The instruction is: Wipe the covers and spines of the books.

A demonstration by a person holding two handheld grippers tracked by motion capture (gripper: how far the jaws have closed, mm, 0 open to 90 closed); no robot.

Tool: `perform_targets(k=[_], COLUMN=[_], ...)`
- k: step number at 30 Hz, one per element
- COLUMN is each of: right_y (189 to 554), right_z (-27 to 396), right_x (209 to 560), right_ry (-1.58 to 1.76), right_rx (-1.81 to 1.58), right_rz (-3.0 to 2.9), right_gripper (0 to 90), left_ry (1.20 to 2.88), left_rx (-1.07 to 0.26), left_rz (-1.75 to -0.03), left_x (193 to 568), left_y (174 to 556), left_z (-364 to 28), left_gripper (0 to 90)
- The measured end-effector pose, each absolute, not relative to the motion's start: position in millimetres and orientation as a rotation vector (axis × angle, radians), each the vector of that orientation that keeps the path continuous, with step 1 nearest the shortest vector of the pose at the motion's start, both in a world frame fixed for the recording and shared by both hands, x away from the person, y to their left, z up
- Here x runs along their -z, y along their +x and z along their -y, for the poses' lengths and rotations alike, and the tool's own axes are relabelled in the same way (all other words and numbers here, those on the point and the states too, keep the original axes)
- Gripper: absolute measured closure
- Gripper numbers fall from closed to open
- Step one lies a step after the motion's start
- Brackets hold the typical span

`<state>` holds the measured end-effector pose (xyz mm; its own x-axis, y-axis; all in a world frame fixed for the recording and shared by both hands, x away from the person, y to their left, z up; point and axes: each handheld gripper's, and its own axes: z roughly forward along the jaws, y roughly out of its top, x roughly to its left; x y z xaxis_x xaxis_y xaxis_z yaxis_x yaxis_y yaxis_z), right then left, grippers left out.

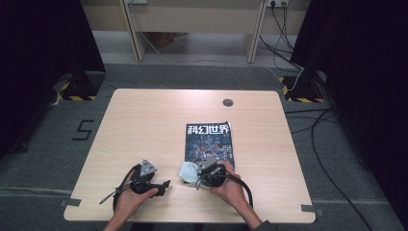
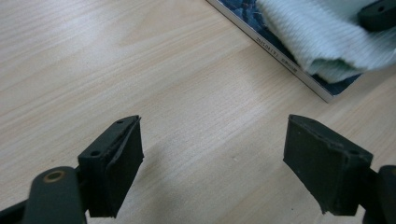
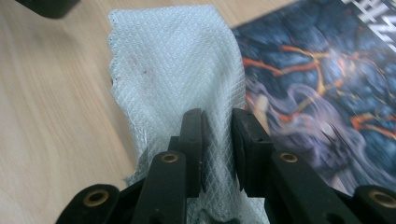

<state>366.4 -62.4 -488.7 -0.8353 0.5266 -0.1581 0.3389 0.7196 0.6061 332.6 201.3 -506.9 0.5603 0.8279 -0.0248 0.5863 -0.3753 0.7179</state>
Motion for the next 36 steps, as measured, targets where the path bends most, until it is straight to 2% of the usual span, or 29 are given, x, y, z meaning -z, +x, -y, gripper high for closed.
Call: perform_targets(k=[19, 26, 36], right_y=[367.6, 369.4, 373.3], right_z=[146.8, 154.2, 176.6], right_x=[486.8, 481.0, 448.1], right_ry=[0.916, 0.958, 0.994], right_rx=[-0.77, -0.819, -0.948], right_rz=[-2.473, -2.449, -2.296], right_gripper=[75.5, 78.1, 79.3], left_ry=[2.094, 2.074, 2.083], left_rx=[-0.439, -0.41, -0.429], left_rz=[-1.098, -1.051, -1.002], left_x=[507.4, 508.8, 512.5], left_y=[332.5, 334.8, 338.8], left_z=[-191.8, -165.8, -132.9], left_gripper=[19.0, 18.6, 18.5])
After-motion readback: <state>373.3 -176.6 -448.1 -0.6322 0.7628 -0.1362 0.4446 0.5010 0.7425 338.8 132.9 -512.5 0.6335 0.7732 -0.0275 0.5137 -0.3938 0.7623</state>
